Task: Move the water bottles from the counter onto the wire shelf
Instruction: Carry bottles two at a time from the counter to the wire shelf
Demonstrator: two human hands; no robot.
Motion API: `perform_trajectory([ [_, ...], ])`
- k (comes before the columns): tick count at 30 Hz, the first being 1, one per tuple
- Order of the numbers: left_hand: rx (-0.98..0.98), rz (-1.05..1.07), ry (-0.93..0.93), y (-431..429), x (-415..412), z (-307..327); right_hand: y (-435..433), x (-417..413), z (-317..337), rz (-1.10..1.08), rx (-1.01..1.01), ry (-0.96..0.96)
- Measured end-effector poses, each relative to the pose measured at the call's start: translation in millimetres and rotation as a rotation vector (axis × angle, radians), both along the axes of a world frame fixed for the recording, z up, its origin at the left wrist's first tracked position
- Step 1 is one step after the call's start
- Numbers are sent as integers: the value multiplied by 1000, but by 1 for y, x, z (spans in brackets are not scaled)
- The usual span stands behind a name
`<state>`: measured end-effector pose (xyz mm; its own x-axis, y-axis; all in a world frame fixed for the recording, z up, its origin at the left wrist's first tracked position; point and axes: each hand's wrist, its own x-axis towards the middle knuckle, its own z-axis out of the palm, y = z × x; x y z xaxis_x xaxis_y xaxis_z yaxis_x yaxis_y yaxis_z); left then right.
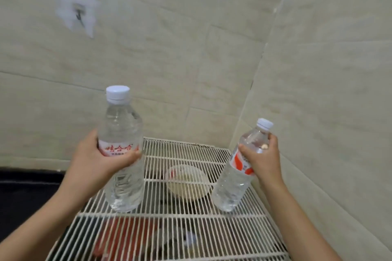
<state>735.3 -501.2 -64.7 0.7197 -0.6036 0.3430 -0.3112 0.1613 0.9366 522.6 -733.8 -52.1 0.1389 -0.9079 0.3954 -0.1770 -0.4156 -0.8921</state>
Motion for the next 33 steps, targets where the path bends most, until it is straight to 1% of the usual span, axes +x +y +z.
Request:
perform_trajectory([
  [3,-8,71,37,-10,-9,-2,-33,24,-5,77,61,12],
  [7,58,108,17,-33,5,-6,-71,55,-7,85,86,38],
  [11,108,144,-49,-53,26,-6,-102,75,5,46,44,63],
  [16,103,146,-21,-80,54,-10,-144,90,12,0,-52,157],
  [21,113,134,-52,-112,74,-15,-172,92,-1,-39,-95,150],
  [25,121,121,-44,-137,82,-23,-188,95,-5,13,-71,172],
  [29,116,100,-38,-171,78,-21,-201,96,5,120,-15,258],
  [33,130,45,-55,-220,59,-15,-200,86,13,172,57,250],
])
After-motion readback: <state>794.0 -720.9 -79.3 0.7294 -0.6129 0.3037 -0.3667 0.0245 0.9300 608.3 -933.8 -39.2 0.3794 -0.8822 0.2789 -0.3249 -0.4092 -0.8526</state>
